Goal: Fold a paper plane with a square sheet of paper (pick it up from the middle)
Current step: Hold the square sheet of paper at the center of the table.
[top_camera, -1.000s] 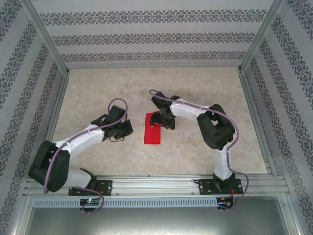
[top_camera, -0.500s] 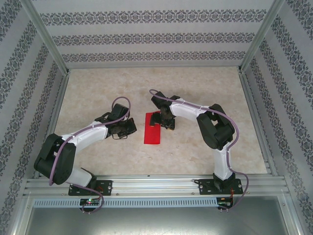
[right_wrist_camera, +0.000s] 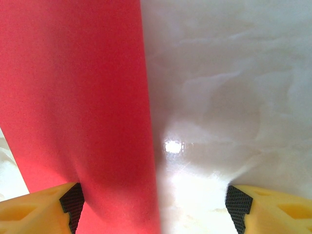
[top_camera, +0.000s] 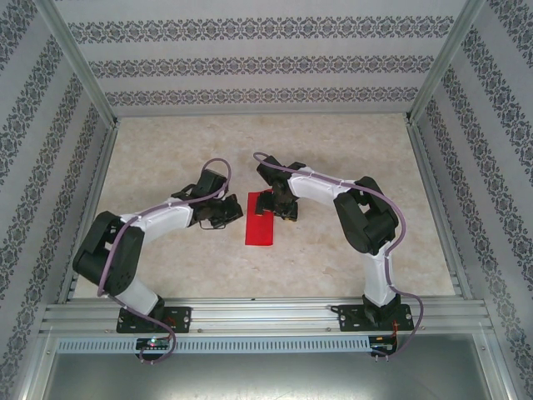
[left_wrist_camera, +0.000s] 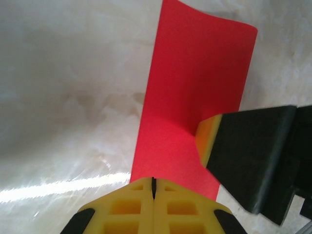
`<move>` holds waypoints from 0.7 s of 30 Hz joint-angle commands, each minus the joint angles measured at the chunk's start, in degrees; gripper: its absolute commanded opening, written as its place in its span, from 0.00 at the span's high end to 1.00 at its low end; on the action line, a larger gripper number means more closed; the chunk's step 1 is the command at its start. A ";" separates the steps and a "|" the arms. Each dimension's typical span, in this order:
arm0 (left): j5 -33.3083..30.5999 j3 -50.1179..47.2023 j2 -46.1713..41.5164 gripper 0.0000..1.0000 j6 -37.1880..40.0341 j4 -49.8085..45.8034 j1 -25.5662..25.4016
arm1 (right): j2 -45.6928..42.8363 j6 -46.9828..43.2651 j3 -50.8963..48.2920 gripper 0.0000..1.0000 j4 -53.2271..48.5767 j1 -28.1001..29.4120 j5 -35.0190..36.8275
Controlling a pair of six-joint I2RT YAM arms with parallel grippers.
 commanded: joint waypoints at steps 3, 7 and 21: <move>2.55 2.85 2.60 1.00 -1.38 2.78 0.14 | 5.24 -1.79 -1.80 0.18 -1.43 -0.12 2.56; 2.37 2.71 2.65 1.00 -1.67 2.82 0.09 | 5.41 -1.55 -1.90 0.18 -1.29 -0.16 2.48; 4.21 7.42 10.48 1.00 -3.11 1.35 -1.22 | 5.77 -1.04 -2.35 0.18 -0.88 -0.20 2.47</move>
